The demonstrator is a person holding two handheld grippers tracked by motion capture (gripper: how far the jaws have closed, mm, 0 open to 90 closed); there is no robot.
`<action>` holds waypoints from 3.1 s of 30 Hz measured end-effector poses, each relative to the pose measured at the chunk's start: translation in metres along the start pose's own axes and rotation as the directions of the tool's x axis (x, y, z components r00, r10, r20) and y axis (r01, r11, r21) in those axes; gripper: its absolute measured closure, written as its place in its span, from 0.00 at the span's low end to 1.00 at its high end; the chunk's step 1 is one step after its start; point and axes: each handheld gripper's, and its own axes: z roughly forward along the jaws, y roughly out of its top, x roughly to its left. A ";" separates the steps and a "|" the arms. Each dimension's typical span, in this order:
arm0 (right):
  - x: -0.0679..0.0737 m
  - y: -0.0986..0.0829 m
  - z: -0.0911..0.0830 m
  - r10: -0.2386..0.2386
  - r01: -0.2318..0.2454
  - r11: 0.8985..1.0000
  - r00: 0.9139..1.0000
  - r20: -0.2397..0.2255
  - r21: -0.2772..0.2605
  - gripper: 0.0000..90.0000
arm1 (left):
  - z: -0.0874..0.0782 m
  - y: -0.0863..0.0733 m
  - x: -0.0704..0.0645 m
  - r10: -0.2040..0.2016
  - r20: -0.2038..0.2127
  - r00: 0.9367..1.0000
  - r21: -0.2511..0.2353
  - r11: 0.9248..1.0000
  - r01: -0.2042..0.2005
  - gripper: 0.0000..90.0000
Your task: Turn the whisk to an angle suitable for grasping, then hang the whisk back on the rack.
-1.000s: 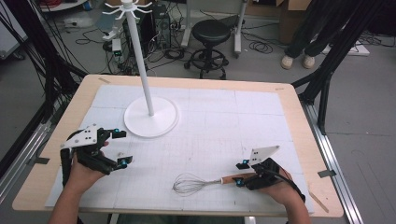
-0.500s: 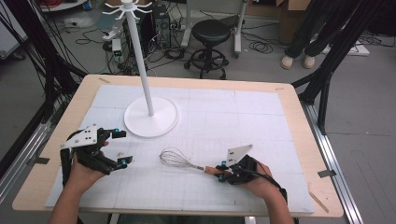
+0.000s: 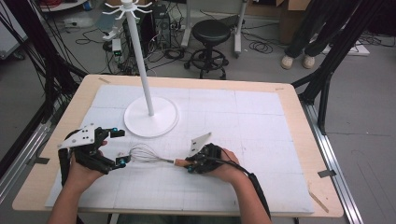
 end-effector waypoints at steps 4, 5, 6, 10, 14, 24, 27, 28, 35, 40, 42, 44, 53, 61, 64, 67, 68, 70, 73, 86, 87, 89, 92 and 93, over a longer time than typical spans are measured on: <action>-0.003 0.013 0.012 0.011 -0.011 1.000 1.000 -0.011 -0.006 0.77 | -0.001 0.000 0.000 0.001 0.000 1.000 -0.001 1.000 -0.001 0.07; -0.003 0.013 0.012 0.011 -0.011 1.000 1.000 -0.011 -0.006 0.77 | -0.001 0.000 0.000 0.001 0.000 1.000 -0.001 1.000 -0.001 0.07; -0.003 0.014 0.013 0.014 -0.014 1.000 1.000 -0.008 -0.005 0.77 | -0.001 0.000 0.000 0.001 -0.001 1.000 0.001 1.000 -0.001 0.07; -0.003 0.013 0.008 0.054 -0.054 0.999 0.998 0.022 -0.004 0.64 | -0.001 -0.001 0.000 -0.001 0.000 1.000 0.005 1.000 0.001 0.07; 0.004 0.007 -0.028 0.104 -0.094 0.988 0.992 0.074 -0.121 0.56 | -0.001 -0.001 0.000 0.000 0.000 1.000 0.007 1.000 0.000 0.07; 0.033 -0.053 -0.108 0.252 -0.161 0.912 0.946 0.206 -0.378 0.41 | 0.000 -0.001 -0.002 0.002 -0.001 1.000 0.015 1.000 -0.002 0.07; 0.040 -0.073 -0.117 0.291 -0.172 0.896 0.924 0.249 -0.410 0.38 | 0.003 -0.001 -0.003 0.004 0.002 1.000 0.023 1.000 -0.004 0.07; 0.040 -0.078 -0.119 0.306 -0.179 0.884 0.920 0.245 -0.432 0.38 | 0.004 -0.001 -0.003 0.004 0.004 1.000 0.026 1.000 -0.004 0.07; 0.039 -0.094 -0.138 0.386 -0.209 0.831 0.884 0.263 -0.516 0.32 | 0.006 -0.002 -0.004 0.005 0.009 1.000 0.033 0.999 -0.006 0.07; 0.039 -0.097 -0.145 0.401 -0.204 0.817 0.873 0.276 -0.539 0.30 | 0.006 -0.002 -0.004 0.008 0.010 1.000 0.035 0.999 -0.008 0.07; 0.039 -0.098 -0.147 0.410 -0.202 0.811 0.866 0.286 -0.549 0.28 | 0.007 -0.002 -0.004 0.008 0.012 1.000 0.035 0.999 -0.008 0.07; 0.040 -0.099 -0.149 0.420 -0.204 0.803 0.860 0.290 -0.559 0.25 | 0.008 -0.002 -0.004 0.008 0.012 1.000 0.037 0.999 -0.008 0.07; 0.038 -0.106 -0.153 0.459 -0.223 0.781 0.839 0.294 -0.583 0.18 | 0.011 -0.002 -0.004 0.011 0.019 1.000 0.040 0.999 -0.012 0.07; 0.036 -0.110 -0.152 0.470 -0.236 0.779 0.833 0.292 -0.581 0.18 | 0.016 -0.004 -0.004 0.006 0.031 0.999 0.053 0.999 -0.008 0.08; 0.035 -0.113 -0.154 0.471 -0.238 0.783 0.830 0.299 -0.575 0.18 | 0.019 -0.001 -0.007 0.016 0.037 0.999 0.057 0.998 -0.018 0.07; 0.036 -0.115 -0.155 0.480 -0.239 0.776 0.825 0.300 -0.583 0.18 | 0.024 0.001 -0.011 0.023 0.054 0.998 0.070 0.997 -0.027 0.07; 0.035 -0.117 -0.156 0.482 -0.243 0.781 0.821 0.307 -0.576 0.18 | 0.026 0.003 -0.011 0.031 0.057 0.998 0.086 0.996 -0.036 0.07; 0.035 -0.117 -0.156 0.483 -0.246 0.782 0.820 0.306 -0.573 0.18 | 0.031 0.005 -0.013 0.035 0.063 0.997 0.092 0.995 -0.040 0.07; 0.033 -0.120 -0.157 0.483 -0.248 0.787 0.817 0.314 -0.564 0.18 | 0.049 0.010 -0.015 0.035 0.089 0.995 0.121 0.992 -0.046 0.07; 0.033 -0.122 -0.160 0.495 -0.247 0.776 0.808 0.319 -0.580 0.18 | 0.121 0.024 -0.030 0.111 0.201 0.973 0.368 0.912 -0.180 0.13; 0.033 -0.122 -0.160 0.493 -0.245 0.778 0.809 0.320 -0.578 0.18 | 0.124 0.025 -0.031 0.115 0.210 0.971 0.378 0.906 -0.189 0.14; 0.033 -0.122 -0.159 0.496 -0.251 0.776 0.809 0.315 -0.578 0.18 | 0.127 0.026 -0.032 0.116 0.213 0.970 0.384 0.903 -0.192 0.15; 0.033 -0.121 -0.158 0.492 -0.249 0.778 0.812 0.314 -0.577 0.18 | 0.135 0.028 -0.032 0.115 0.228 0.967 0.392 0.898 -0.199 0.18; 0.033 -0.121 -0.157 0.494 -0.255 0.779 0.812 0.311 -0.573 0.18 | 0.139 0.029 -0.032 0.122 0.230 0.966 0.410 0.888 -0.210 0.19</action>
